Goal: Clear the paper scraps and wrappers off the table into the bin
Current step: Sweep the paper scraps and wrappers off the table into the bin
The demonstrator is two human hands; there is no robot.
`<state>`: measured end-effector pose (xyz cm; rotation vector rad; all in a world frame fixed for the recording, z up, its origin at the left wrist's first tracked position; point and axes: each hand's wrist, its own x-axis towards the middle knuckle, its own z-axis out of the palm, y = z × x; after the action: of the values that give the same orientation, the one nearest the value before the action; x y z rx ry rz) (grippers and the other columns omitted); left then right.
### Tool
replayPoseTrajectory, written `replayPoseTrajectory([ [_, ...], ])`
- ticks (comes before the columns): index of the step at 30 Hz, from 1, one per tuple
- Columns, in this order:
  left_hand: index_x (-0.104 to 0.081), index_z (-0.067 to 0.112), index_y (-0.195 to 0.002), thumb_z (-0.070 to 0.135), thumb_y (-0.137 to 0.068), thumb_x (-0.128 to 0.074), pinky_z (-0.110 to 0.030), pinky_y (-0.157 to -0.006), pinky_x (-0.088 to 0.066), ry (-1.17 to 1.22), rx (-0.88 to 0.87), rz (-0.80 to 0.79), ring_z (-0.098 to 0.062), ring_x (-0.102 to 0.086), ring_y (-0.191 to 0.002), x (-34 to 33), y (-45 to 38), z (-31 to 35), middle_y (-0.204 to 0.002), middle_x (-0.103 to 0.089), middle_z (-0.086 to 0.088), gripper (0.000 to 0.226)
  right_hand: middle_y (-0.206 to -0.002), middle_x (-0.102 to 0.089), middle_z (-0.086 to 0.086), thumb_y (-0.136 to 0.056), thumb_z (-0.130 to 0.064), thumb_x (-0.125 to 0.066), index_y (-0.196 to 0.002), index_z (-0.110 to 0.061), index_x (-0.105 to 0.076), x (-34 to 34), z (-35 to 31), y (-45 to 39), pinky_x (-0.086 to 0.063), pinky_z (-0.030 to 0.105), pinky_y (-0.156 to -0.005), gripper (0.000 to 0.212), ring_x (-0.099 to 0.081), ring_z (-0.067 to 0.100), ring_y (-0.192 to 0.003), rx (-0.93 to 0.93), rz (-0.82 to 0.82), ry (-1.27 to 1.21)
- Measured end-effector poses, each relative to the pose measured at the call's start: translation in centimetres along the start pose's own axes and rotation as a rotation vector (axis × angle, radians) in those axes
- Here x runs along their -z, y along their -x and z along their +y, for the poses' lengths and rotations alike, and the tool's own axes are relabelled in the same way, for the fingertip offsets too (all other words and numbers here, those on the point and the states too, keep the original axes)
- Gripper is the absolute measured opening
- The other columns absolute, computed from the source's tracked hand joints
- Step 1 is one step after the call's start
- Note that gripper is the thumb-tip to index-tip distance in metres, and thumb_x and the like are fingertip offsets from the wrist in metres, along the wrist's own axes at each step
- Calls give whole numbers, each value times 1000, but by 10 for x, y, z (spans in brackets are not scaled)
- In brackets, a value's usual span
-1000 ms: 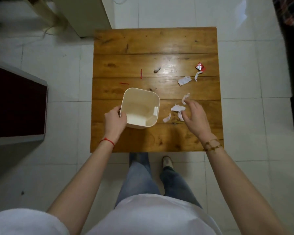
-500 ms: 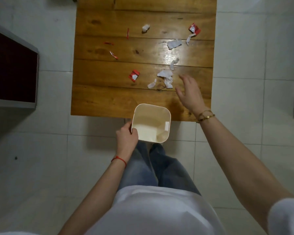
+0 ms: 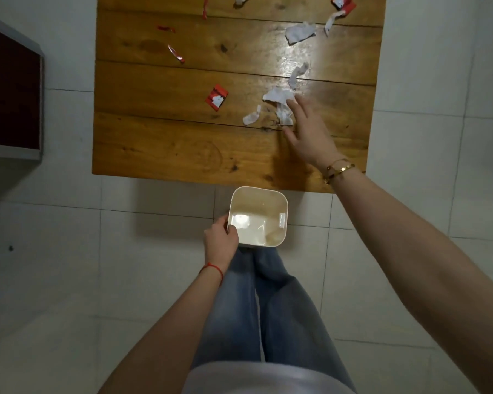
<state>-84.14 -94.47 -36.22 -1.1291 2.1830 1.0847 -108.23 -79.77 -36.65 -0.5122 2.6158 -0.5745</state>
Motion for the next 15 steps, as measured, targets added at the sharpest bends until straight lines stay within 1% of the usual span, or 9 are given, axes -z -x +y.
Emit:
replayPoseTrajectory([
  [3,-65,9,-109,8,-82,-42,-13,-51,-34,10,41,2,-13,-49,-55,-11,-17,-12,-67,-59,-4,35,-161,-10,7,-98,-31,-44,-151,-16,-20,-16,5,-18,-13,41,-119,60,-7,26,-148,17,-29,18],
  [4,-65,9,-110,8,-82,-42,-13,-52,-34,11,51,-1,-13,-49,-56,-14,-22,-16,-69,-60,-6,36,-161,-8,7,-98,-31,-44,-151,-16,-18,-21,6,-24,-12,41,-119,61,-6,26,-149,22,-37,25],
  [6,-64,12,-112,8,-83,-42,-17,-57,-36,10,61,-13,-15,-51,-57,-19,-31,-23,-71,-62,-7,37,-162,-6,6,-98,-33,-44,-152,-16,-15,-31,9,-33,-10,40,-120,63,-4,25,-149,20,-70,34],
  [8,-64,13,-113,9,-84,-43,-19,-58,-37,2,66,-23,-14,-51,-57,-22,-38,-30,-69,-61,-5,37,-162,-6,5,-99,-34,-43,-152,-16,-15,-40,9,-37,-10,40,-120,63,-3,24,-149,4,-110,48],
  [11,-64,11,-112,9,-84,-43,-22,-59,-38,4,91,-33,-13,-51,-58,-27,-44,-40,-71,-61,-5,35,-162,-5,6,-99,-34,-41,-152,-12,-16,-53,8,-31,-8,39,-121,62,-1,23,-149,10,-106,53],
  [15,-66,10,-108,9,-84,-43,-25,-62,-38,27,100,-26,-22,-51,-65,-30,-48,-50,-76,-64,-11,33,-162,-9,5,-98,-35,-42,-151,-13,-19,-69,0,2,-10,40,-121,62,-3,22,-149,84,-104,51],
])
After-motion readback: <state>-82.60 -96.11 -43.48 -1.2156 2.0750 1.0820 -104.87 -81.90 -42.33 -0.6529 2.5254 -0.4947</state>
